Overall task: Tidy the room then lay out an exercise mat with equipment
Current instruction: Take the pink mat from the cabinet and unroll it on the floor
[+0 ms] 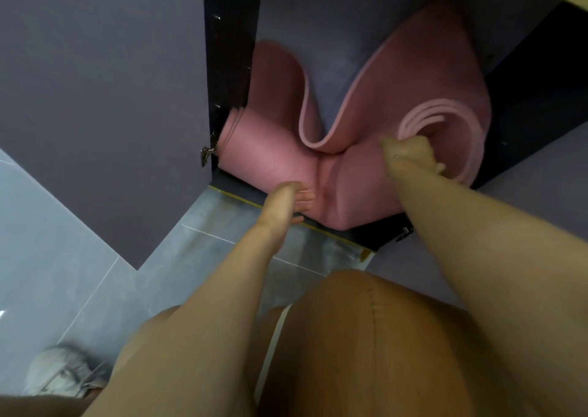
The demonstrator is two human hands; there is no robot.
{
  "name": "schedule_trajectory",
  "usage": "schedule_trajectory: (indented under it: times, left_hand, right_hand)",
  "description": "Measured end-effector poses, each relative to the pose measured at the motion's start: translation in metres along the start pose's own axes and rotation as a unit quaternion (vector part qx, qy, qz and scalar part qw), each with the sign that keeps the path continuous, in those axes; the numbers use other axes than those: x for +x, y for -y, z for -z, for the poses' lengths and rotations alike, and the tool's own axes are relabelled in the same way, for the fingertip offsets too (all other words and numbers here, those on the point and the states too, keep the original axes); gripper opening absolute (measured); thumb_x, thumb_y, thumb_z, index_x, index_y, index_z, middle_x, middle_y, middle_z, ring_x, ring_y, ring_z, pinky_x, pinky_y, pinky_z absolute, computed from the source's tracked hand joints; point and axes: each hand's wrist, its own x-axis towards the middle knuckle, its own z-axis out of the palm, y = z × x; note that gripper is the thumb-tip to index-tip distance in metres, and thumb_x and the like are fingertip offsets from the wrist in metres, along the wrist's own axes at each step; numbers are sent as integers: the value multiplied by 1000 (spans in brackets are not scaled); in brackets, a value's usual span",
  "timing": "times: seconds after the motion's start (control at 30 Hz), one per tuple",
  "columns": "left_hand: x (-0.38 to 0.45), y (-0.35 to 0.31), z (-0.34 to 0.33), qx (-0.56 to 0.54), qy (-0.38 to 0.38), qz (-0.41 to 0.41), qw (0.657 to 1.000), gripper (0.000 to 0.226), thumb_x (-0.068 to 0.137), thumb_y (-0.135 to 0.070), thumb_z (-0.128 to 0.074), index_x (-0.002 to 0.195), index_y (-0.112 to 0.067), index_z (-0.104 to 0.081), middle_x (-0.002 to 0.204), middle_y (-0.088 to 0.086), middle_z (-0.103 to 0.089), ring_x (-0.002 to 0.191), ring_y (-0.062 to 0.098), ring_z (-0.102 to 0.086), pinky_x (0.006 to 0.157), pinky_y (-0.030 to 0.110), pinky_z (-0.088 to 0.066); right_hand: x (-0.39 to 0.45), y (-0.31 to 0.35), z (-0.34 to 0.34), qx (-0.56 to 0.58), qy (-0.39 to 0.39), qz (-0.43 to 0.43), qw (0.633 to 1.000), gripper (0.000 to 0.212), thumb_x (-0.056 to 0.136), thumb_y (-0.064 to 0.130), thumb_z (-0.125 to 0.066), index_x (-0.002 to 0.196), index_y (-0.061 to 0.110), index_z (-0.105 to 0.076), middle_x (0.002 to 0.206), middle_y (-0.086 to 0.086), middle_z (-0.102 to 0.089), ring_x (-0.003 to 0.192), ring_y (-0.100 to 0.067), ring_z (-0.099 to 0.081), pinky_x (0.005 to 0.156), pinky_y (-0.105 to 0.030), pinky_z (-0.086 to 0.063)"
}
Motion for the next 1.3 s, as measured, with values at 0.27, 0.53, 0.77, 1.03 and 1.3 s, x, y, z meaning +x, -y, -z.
schedule_trajectory:
  times: [0.27,0.53,0.77,1.03,1.3]
  left_hand:
    - [-29,12,21,-14,-56,10,998,35,100,-19,-35,127,-6,-53,122,10,-62,101,20,-56,93,35,-42]
    - [-59,17,38,-8,-82,-22,996,22,98,-20,-43,116,-12,-55,113,6,-64,98,19,-62,94,36,-45]
    - [-66,20,28,87,-31,-106,990,37,90,-22,-62,126,-19,-54,122,2,-62,111,14,-59,93,34,-50]
    - [-54,32,-4,93,-25,-134,986,37,83,-19,-72,113,-26,-52,107,0,-65,100,17,-63,83,33,-56]
    - [-32,27,1,79,-177,-99,976,22,80,-13,-66,98,-23,-61,96,7,-69,90,25,-67,73,39,-59]
  right_hand:
    - [-49,-9,-15,73,164,-6,984,96,69,41,-73,141,-1,-25,126,-15,-57,114,-33,-57,95,-34,-48]
    - [-37,-28,15,259,229,-87,934,72,75,46,-60,132,4,-45,104,-15,-60,87,-35,-64,72,-43,-59]
    - [-57,-11,22,343,319,-71,881,7,82,9,-61,86,4,-59,87,-15,-59,70,-27,-63,44,-29,-56]
    - [-57,-7,6,283,321,-36,903,34,77,19,-71,106,3,-66,89,-14,-63,63,-22,-61,61,-28,-55]
    - [-70,7,-5,128,391,42,910,29,94,20,-49,116,3,-56,115,-18,-63,103,-28,-60,84,-34,-52]
